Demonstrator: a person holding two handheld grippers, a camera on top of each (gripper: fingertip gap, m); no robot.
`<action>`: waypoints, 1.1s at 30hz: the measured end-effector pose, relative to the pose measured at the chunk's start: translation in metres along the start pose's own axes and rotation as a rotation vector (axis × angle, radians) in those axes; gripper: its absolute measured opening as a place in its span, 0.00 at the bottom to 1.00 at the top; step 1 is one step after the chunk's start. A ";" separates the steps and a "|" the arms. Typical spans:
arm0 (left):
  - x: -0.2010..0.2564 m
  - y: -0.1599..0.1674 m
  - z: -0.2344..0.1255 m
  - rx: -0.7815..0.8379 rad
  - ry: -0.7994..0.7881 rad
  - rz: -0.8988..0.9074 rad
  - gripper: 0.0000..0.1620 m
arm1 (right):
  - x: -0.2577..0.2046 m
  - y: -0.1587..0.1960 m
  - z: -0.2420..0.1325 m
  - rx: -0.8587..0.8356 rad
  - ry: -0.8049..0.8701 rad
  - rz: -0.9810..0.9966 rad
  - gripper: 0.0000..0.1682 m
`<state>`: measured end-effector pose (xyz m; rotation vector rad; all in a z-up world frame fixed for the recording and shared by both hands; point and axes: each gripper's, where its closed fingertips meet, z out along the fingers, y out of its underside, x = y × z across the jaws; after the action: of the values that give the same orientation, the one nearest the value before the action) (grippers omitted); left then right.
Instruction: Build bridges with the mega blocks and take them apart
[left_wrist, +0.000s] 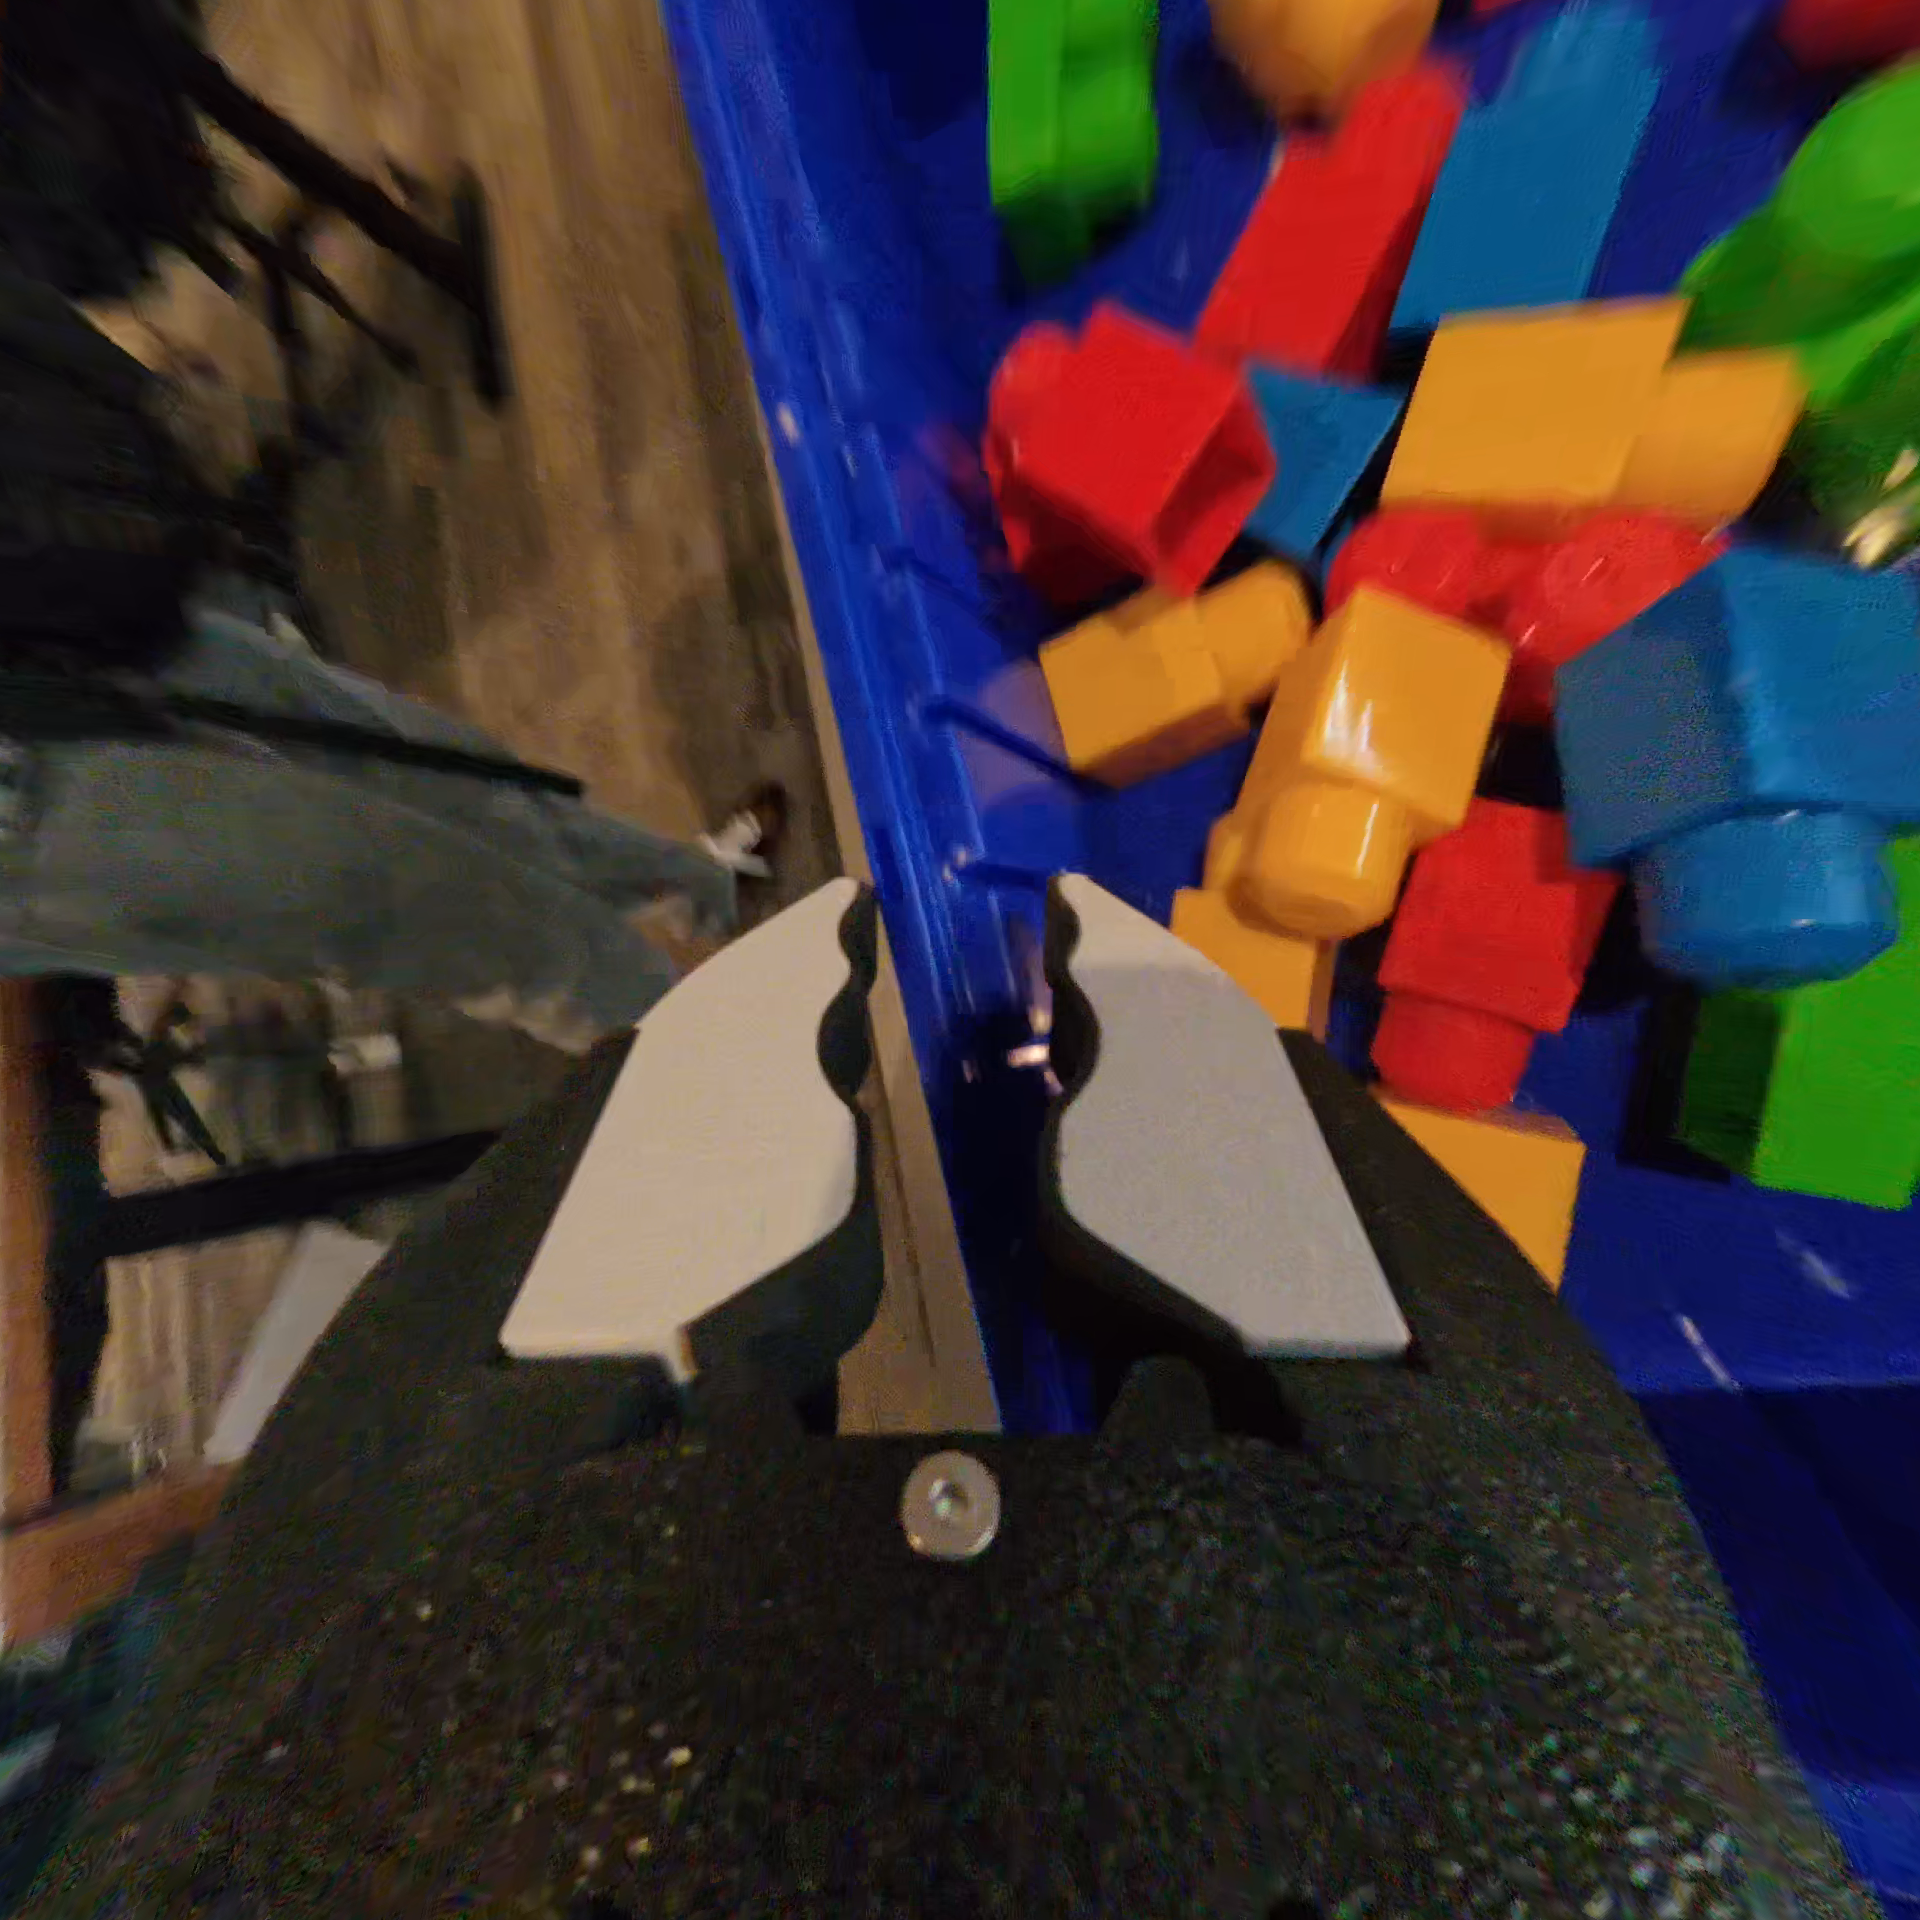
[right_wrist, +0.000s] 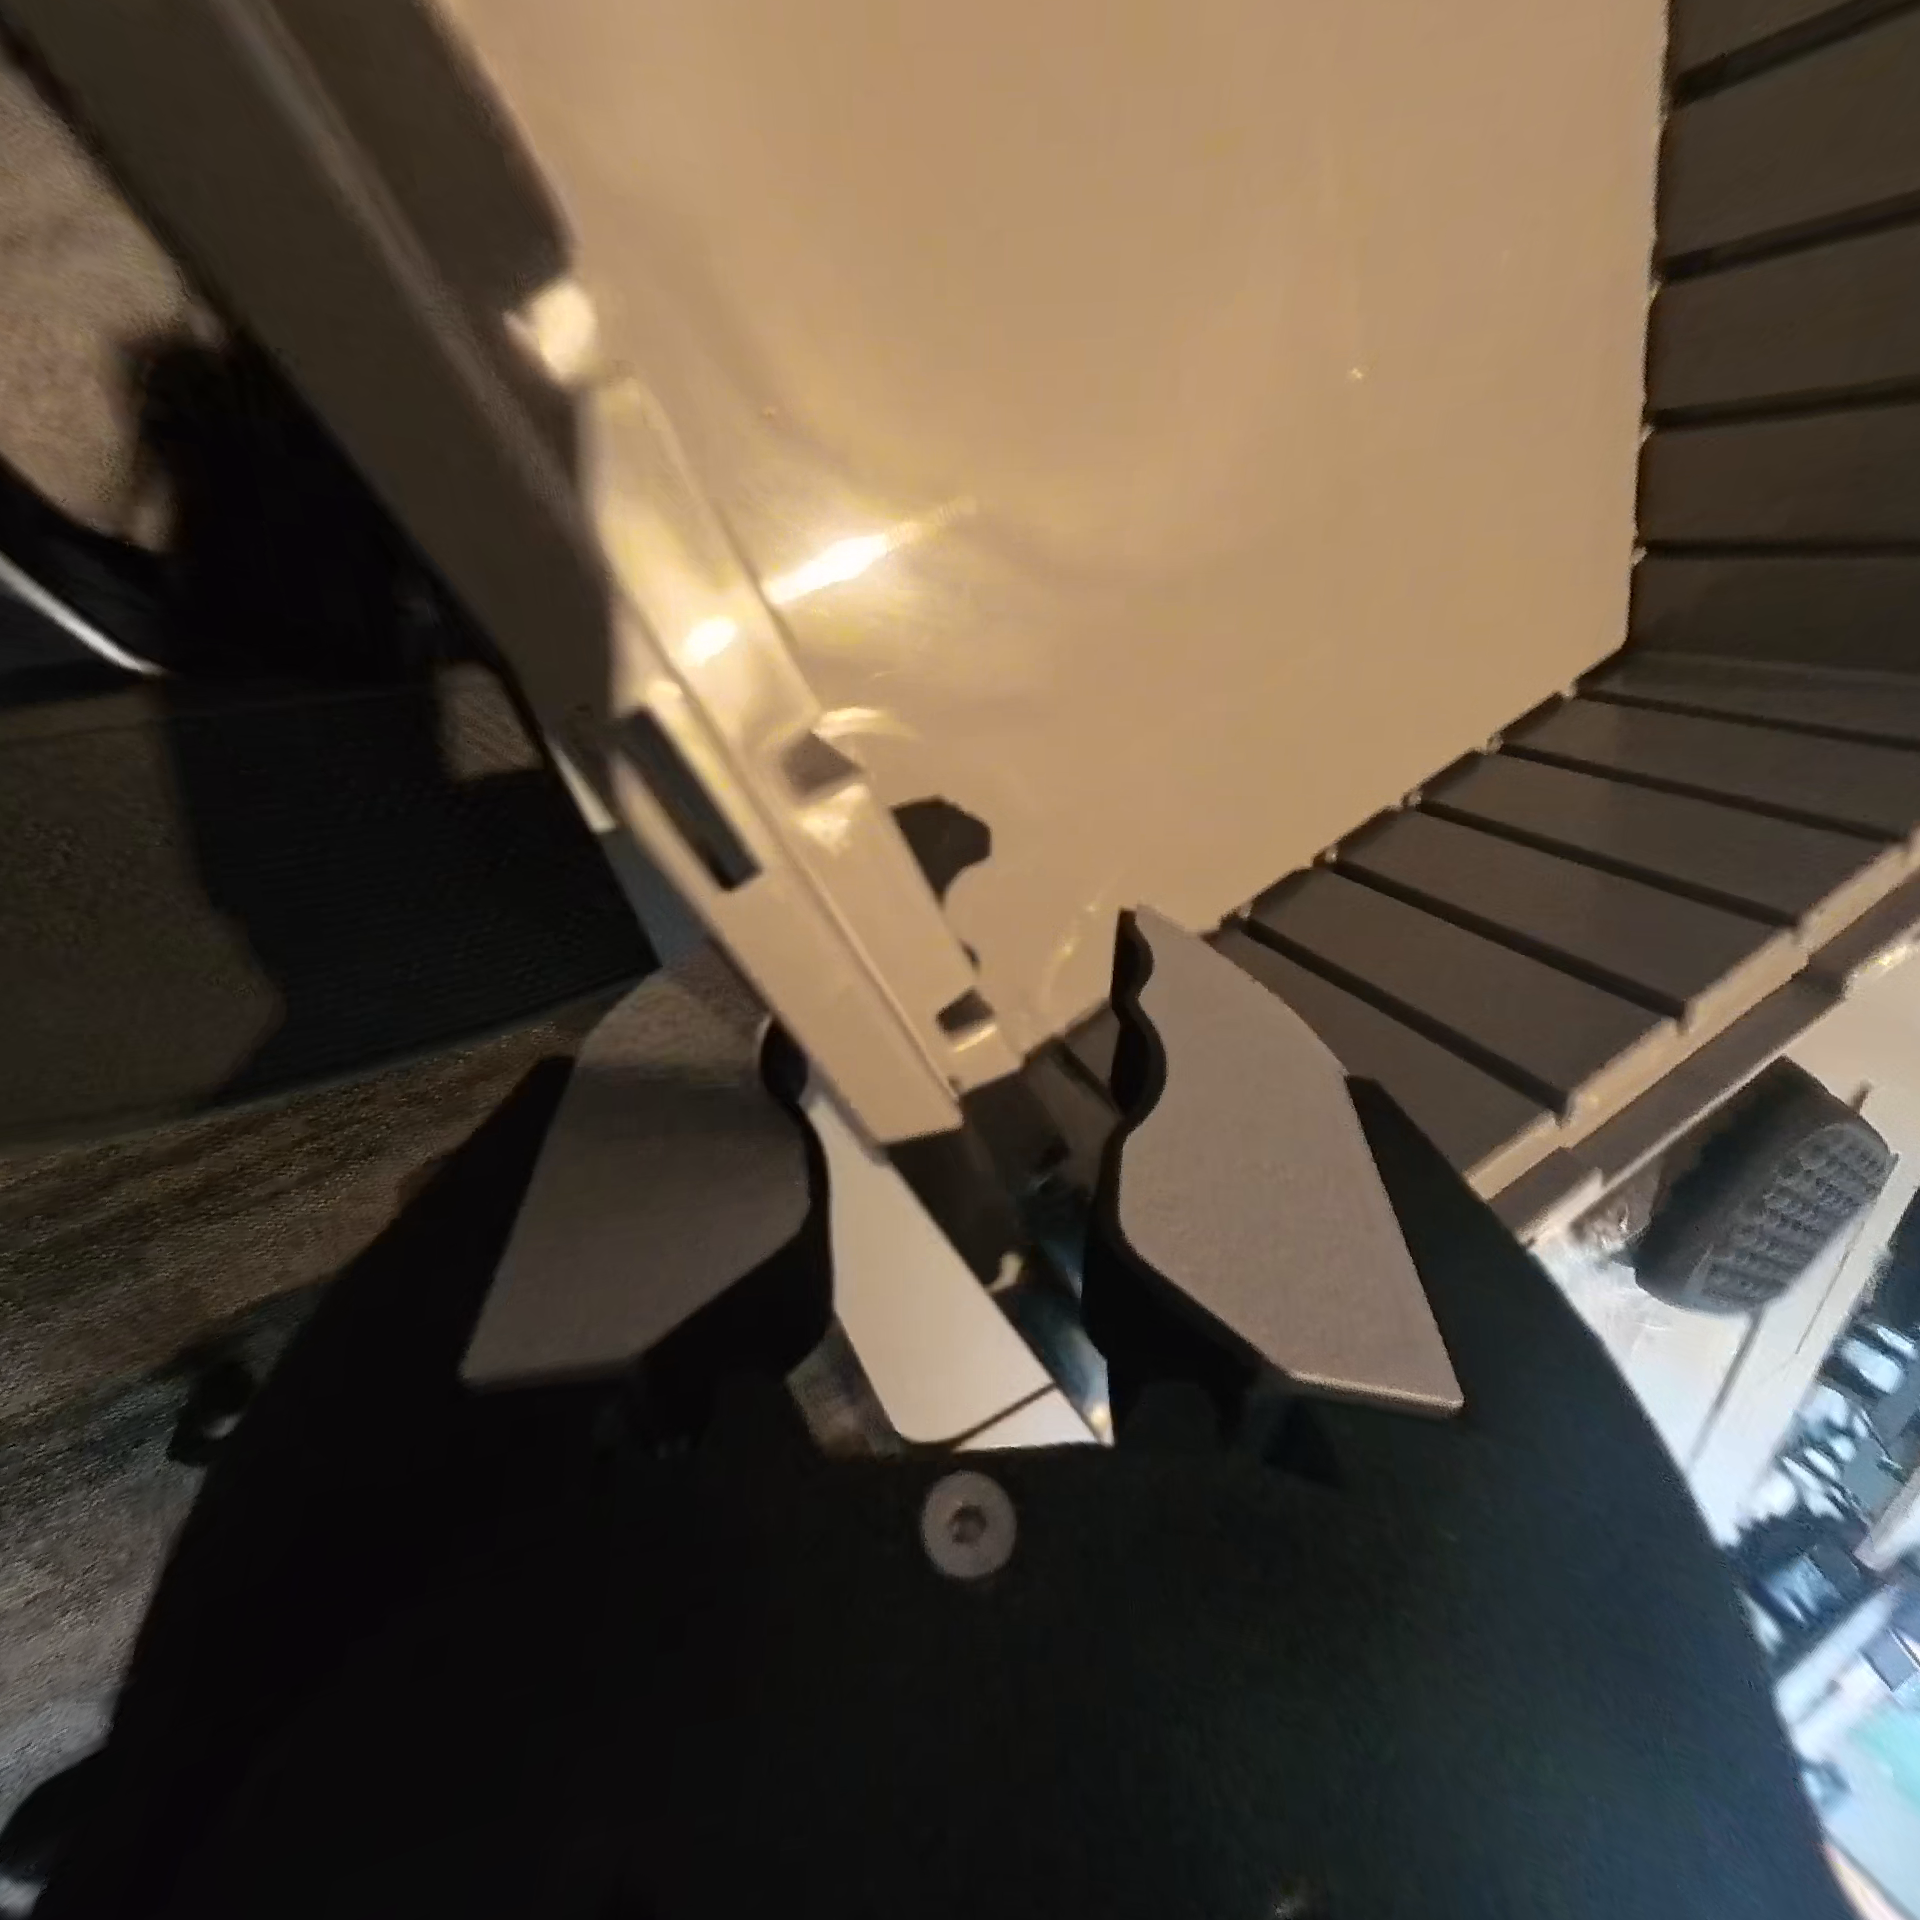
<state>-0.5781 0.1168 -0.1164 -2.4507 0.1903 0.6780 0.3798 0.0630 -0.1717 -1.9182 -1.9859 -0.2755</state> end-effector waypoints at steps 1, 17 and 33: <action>0.001 -0.017 -0.014 0.097 -0.022 -0.001 0.19 | -0.004 -0.006 -0.004 0.034 -0.015 -0.003 0.35; 0.345 -0.122 -0.232 0.578 0.494 0.398 0.25 | -0.037 -0.090 -0.009 -0.093 -0.121 -0.401 0.09; 0.486 -0.154 -0.184 0.676 0.693 0.294 0.22 | 0.086 -0.113 0.046 -0.203 -0.093 0.182 0.19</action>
<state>-0.0388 0.1464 -0.1580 -1.9021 0.8997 -0.1564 0.2611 0.1532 -0.1678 -2.2607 -1.8848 -0.3560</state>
